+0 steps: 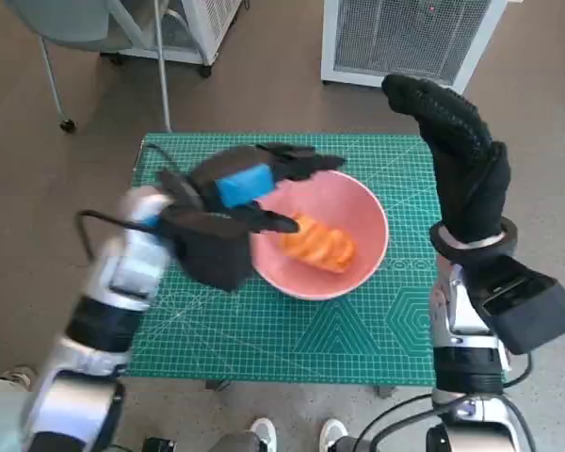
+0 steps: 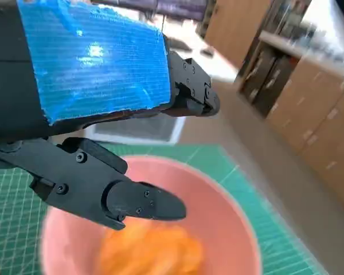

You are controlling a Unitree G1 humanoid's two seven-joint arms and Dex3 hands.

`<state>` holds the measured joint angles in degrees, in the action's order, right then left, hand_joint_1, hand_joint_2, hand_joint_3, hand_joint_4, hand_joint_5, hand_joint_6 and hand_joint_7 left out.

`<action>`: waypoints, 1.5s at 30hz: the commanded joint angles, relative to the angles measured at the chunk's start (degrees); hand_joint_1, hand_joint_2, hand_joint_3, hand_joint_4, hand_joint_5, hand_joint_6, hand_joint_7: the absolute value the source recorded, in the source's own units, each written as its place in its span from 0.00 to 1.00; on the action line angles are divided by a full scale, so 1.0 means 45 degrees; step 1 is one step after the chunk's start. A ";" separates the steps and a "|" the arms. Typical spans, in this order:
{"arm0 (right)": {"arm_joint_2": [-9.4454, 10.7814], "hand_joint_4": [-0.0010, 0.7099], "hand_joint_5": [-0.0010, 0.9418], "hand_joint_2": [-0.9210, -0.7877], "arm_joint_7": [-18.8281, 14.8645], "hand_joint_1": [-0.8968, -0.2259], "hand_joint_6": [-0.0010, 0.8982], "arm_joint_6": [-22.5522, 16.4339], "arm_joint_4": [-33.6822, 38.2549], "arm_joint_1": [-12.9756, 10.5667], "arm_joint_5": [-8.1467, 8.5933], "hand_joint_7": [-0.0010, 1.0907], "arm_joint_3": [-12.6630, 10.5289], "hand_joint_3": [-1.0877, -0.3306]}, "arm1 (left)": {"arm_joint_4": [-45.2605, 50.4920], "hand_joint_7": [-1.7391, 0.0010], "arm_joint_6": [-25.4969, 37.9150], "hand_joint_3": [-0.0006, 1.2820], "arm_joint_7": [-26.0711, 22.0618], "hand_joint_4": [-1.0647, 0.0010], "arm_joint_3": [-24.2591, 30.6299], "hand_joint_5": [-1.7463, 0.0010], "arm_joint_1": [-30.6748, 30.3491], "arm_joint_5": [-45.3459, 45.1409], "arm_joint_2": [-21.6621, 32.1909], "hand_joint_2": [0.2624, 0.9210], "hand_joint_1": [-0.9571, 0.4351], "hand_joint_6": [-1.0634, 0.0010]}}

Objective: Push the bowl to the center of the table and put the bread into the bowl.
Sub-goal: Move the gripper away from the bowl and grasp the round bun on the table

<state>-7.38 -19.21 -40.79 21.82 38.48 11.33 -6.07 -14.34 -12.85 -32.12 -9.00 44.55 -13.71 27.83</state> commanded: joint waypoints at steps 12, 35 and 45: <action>0.0113 0.37 0.00 0.00 -0.0040 0.27 0.00 0.0219 0.0230 -0.0123 0.0241 0.65 -0.0013 0.32 | -0.0157 0.98 0.0174 0.14 0.0728 0.82 0.1455 1.00 -0.1617 -0.0509 0.2350 1.00 0.19 0.76; 0.0011 0.37 0.00 0.00 -0.0404 0.25 0.00 0.0256 0.0568 0.0154 0.0479 0.65 -0.0006 0.33 | -0.0533 1.00 0.3814 0.00 -0.1192 0.97 -0.0304 1.00 -0.1023 -0.1529 0.2655 0.64 0.65 0.81; -0.0183 0.37 0.00 0.00 -0.0568 0.24 0.00 0.0337 0.0432 0.0111 0.0564 0.64 -0.0065 0.33 | -0.1709 1.00 0.3896 0.00 -0.0631 0.98 -0.1009 1.00 -0.0697 -0.2140 0.2000 0.64 0.60 0.82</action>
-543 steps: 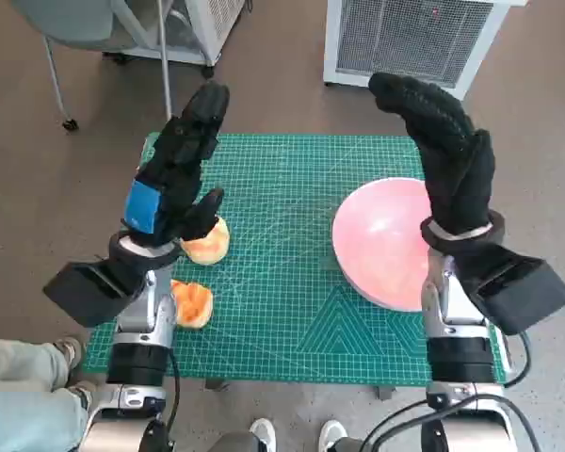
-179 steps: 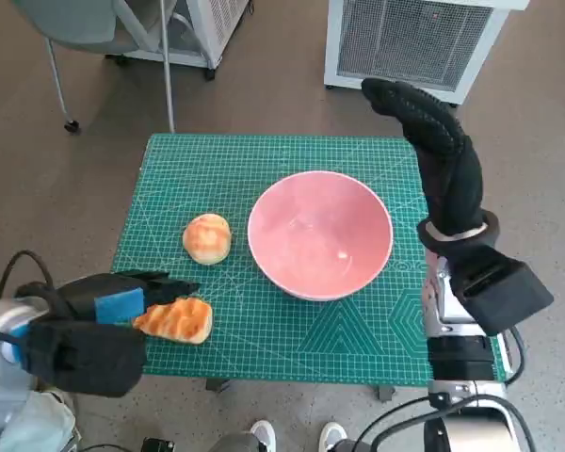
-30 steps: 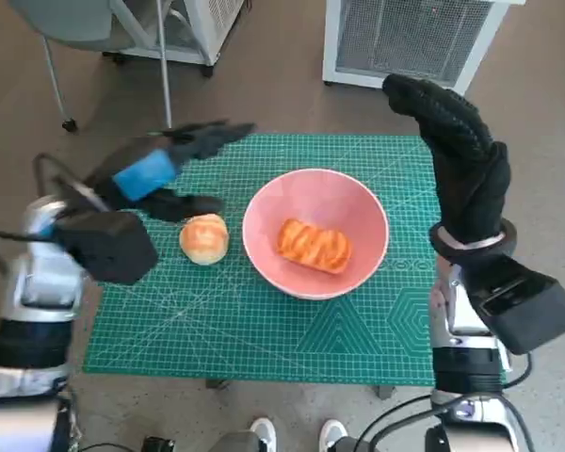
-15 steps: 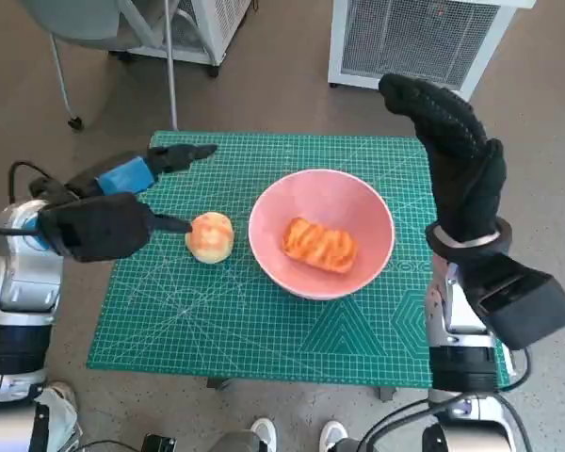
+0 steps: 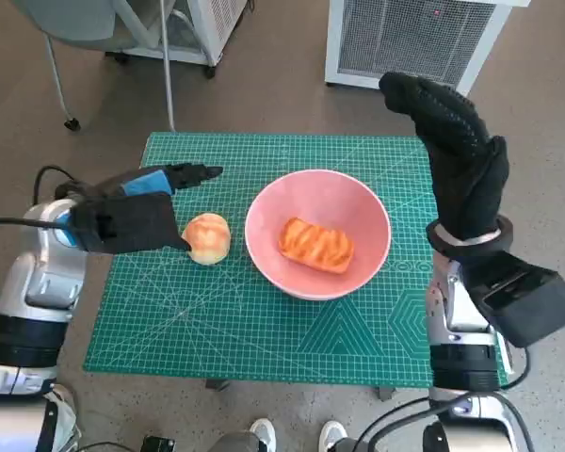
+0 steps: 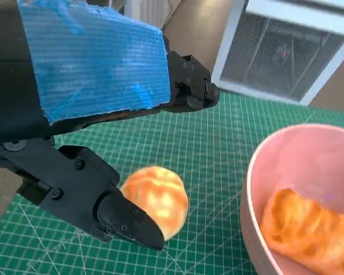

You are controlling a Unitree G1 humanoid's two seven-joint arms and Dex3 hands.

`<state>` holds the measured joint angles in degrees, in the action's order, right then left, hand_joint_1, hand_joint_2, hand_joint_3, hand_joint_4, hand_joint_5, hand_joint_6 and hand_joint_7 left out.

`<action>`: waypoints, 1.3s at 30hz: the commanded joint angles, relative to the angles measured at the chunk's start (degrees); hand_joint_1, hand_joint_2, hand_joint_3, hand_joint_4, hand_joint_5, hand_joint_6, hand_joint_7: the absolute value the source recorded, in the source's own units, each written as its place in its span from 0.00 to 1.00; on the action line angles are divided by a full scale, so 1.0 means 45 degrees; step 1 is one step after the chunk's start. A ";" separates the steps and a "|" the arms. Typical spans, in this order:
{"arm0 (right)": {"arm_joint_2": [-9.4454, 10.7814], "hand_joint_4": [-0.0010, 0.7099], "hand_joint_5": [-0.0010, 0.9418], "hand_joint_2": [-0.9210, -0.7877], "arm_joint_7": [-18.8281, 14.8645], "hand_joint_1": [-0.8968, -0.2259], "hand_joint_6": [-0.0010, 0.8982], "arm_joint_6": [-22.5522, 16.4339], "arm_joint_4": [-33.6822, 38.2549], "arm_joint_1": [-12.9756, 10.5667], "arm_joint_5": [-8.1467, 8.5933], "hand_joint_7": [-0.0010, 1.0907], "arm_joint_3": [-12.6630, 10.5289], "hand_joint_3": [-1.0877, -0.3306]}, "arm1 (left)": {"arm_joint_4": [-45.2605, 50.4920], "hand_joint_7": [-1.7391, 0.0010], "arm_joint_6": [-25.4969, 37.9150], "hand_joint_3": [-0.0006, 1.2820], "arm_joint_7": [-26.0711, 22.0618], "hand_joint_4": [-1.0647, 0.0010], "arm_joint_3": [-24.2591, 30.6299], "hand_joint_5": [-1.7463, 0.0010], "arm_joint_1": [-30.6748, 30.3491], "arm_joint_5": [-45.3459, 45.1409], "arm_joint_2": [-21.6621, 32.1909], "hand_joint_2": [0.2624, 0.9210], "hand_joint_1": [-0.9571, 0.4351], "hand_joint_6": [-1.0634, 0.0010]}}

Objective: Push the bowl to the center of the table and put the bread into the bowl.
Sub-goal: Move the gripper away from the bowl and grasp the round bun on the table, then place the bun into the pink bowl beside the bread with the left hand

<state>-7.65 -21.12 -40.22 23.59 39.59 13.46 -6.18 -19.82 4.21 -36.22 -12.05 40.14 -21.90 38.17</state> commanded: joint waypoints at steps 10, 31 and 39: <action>-0.0239 0.37 0.00 0.00 -0.0222 0.26 0.00 0.0223 -0.0047 -0.0172 0.0166 0.64 -0.0055 0.32 | -0.2042 1.00 0.0337 0.00 0.1322 0.97 -0.1463 1.00 0.0661 -0.1637 -0.1241 0.65 0.55 0.81; -0.0199 0.36 0.00 0.00 -0.0368 0.29 0.00 0.0274 -0.0207 -0.0268 0.0273 0.64 -0.0053 0.32 | -0.6377 0.44 -0.1425 0.05 0.4197 0.31 -0.3455 0.41 0.1093 -0.3674 -0.2185 0.96 0.68 0.44; -0.0157 0.37 0.00 0.00 -0.0379 0.29 0.00 0.0226 -0.0164 -0.0267 0.0292 0.64 -0.0042 0.32 | -0.3357 0.43 -0.1607 0.07 0.3597 0.30 -0.2370 0.31 0.0616 -0.3054 -0.0946 0.94 0.69 0.34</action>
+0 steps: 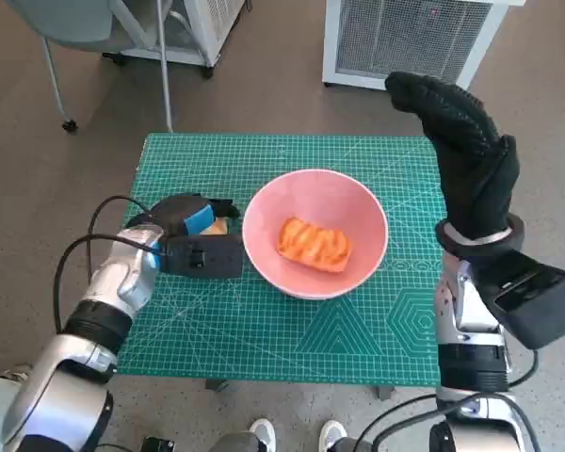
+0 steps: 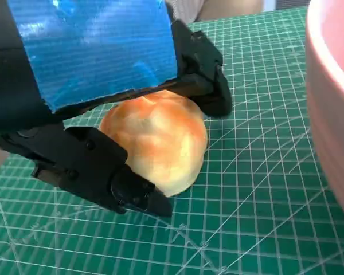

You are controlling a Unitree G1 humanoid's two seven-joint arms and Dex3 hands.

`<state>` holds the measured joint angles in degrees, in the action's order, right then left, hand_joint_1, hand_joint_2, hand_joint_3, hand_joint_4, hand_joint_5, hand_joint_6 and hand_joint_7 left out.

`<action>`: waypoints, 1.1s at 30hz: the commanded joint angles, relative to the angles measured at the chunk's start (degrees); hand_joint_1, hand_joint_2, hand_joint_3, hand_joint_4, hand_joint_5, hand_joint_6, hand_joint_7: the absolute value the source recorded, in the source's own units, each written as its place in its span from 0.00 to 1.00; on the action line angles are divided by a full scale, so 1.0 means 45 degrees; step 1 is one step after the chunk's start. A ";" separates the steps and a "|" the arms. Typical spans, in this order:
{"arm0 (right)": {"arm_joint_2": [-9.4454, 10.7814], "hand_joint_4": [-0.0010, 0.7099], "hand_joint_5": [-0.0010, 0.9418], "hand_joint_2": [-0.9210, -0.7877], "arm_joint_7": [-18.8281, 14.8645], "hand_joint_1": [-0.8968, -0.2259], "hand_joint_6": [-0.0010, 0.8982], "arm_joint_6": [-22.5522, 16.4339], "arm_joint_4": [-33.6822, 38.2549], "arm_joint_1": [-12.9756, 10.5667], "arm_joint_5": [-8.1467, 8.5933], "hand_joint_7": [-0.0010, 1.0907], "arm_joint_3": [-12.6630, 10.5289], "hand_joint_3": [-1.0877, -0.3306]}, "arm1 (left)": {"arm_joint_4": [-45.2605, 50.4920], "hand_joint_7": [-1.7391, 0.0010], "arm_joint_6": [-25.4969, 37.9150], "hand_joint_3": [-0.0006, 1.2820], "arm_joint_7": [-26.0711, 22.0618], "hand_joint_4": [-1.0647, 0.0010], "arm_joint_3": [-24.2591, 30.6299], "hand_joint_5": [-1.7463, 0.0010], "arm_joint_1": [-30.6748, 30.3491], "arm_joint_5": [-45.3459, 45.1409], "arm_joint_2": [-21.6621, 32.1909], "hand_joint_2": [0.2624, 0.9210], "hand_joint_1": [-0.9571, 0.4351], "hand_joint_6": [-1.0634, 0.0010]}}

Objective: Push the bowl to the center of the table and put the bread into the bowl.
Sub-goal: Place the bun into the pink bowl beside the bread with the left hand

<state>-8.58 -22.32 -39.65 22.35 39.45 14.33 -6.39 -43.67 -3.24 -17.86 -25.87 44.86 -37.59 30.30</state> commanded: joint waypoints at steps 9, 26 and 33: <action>0.0119 0.37 0.00 0.00 -0.0045 0.28 0.00 0.0073 0.0212 -0.0205 0.0009 0.64 0.0038 0.32 | 0.8044 0.37 0.0865 0.06 0.0359 0.25 0.3662 0.40 -0.1930 0.1167 0.1440 0.93 0.69 0.35; 0.0215 0.38 0.01 0.00 -0.0102 0.26 0.00 0.0117 0.0457 -0.0050 0.0113 0.63 0.0033 0.33 | 1.1824 0.34 0.0582 0.06 0.0998 0.22 0.4335 0.43 -0.1289 0.1233 -0.0045 0.94 0.69 0.38; 0.0242 0.38 0.01 0.00 -0.0141 0.25 0.00 0.0216 0.0372 -0.0051 0.0181 0.63 0.0031 0.34 | 1.1027 0.34 -0.0142 0.05 0.0679 0.21 0.3084 0.43 -0.0587 0.1116 -0.0870 0.94 0.69 0.39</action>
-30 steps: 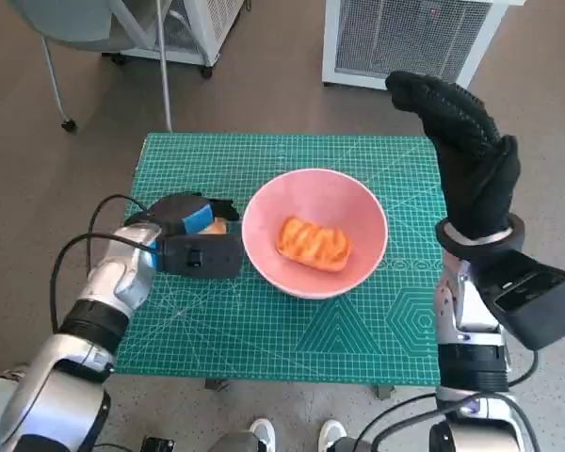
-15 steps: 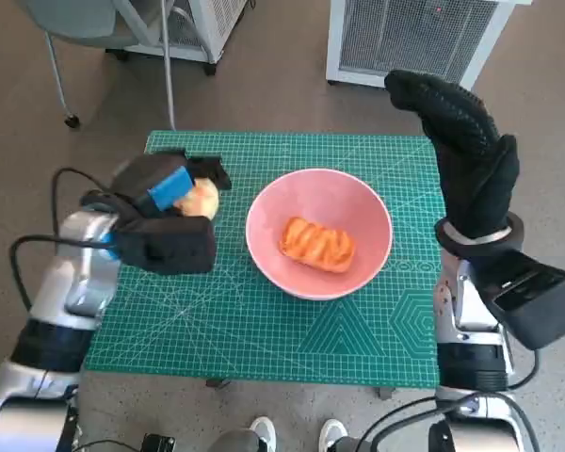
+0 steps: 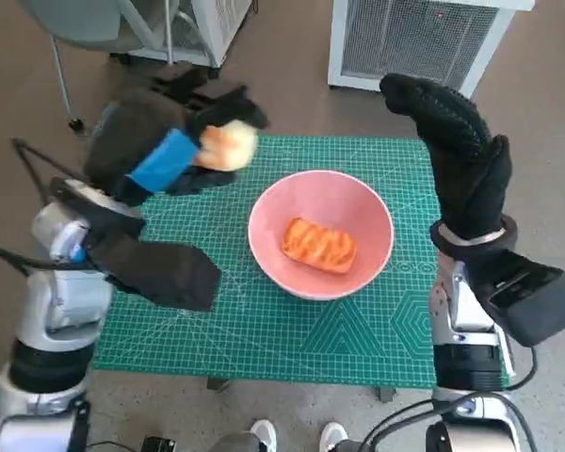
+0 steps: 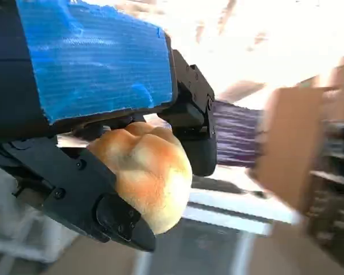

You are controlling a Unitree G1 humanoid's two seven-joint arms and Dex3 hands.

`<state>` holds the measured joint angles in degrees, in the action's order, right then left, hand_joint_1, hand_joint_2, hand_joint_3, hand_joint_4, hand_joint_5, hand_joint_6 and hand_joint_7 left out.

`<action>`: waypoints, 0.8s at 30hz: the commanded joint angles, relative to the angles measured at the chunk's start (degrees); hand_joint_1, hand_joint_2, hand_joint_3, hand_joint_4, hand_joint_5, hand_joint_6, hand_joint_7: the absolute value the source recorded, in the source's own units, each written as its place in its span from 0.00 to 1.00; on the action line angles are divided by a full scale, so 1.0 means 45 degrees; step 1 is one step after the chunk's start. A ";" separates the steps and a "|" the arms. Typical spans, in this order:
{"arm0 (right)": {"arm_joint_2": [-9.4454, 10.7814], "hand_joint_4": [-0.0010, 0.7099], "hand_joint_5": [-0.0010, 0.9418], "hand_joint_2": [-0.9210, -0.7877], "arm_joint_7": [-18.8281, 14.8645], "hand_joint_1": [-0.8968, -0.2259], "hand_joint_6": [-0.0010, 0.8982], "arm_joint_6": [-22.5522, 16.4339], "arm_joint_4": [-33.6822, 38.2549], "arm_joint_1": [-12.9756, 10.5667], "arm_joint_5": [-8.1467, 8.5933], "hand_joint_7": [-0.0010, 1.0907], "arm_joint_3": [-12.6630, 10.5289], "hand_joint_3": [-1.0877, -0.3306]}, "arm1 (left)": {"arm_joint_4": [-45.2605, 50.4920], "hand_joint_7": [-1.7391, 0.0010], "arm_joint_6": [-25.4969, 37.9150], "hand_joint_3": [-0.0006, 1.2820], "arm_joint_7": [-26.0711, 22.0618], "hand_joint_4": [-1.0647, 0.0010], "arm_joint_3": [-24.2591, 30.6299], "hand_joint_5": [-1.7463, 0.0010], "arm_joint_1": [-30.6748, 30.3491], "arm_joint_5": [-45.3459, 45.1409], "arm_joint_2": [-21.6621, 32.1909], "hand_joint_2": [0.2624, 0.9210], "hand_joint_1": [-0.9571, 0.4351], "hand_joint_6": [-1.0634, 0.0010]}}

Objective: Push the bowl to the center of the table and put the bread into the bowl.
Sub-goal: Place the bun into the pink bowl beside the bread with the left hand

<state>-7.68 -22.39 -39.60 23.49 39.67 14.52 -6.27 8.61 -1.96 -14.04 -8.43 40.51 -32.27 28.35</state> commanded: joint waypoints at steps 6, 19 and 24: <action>0.0029 0.38 0.01 0.00 -0.0088 0.24 0.00 0.0233 -0.0058 -0.0185 0.0140 0.63 0.0012 0.34 | -0.2467 0.33 -0.1280 0.05 0.0138 0.21 -0.1769 0.44 0.0871 -0.0502 -0.1037 0.94 0.69 0.39; -0.0125 0.37 0.01 0.00 -0.0053 0.25 0.00 0.0091 -0.0184 -0.0327 0.0071 0.63 -0.0082 0.33 | -0.4077 0.82 0.1330 0.02 -0.2279 0.67 -0.3282 0.89 0.0754 -0.1115 -0.2095 0.91 0.55 0.69; -0.0148 0.37 0.01 0.00 -0.0067 0.27 0.00 0.0111 -0.0225 -0.0349 0.0115 0.63 -0.0100 0.33 | -0.4125 0.94 0.1855 0.02 -0.3203 0.84 -0.3428 0.98 0.0868 -0.0857 -0.2038 0.95 0.36 0.80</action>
<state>-8.09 -22.41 -39.49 22.30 39.36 15.06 -6.51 -10.10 5.30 -26.30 -23.74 43.92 -36.64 19.01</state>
